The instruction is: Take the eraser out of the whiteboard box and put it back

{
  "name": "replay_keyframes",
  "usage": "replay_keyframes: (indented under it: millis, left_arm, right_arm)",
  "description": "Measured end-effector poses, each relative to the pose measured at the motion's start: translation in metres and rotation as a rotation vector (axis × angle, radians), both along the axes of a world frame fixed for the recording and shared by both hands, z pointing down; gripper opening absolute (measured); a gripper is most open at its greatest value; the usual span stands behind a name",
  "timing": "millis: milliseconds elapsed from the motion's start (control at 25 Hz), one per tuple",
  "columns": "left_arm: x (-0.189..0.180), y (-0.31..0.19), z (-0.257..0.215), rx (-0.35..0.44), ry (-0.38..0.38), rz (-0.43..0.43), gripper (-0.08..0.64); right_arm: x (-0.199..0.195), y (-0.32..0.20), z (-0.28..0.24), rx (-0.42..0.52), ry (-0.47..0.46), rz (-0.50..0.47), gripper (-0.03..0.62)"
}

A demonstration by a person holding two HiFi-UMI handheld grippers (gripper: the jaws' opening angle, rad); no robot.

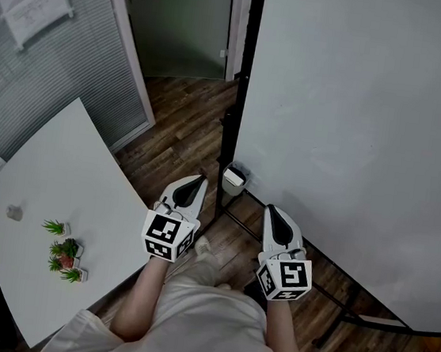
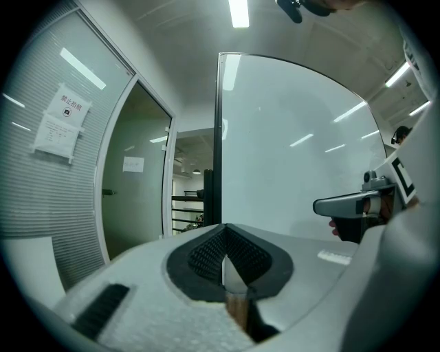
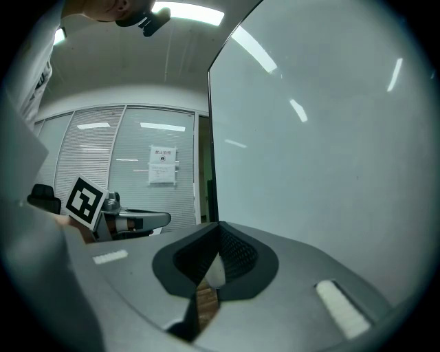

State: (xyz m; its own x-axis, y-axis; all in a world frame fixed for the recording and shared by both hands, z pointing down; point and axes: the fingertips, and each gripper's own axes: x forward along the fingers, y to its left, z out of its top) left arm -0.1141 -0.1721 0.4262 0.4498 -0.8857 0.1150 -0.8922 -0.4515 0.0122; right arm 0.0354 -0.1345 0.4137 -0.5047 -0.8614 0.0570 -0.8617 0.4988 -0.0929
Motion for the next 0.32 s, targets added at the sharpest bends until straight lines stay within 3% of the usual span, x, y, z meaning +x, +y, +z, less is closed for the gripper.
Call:
replay_keyframes:
  millis: [320]
  left_arm:
    - [0.0031, -0.0033, 0.0042, -0.013, -0.004, 0.003, -0.003]
  right_arm:
    - [0.0016, -0.0041, 0.0018, -0.004, -0.001, -0.006, 0.011]
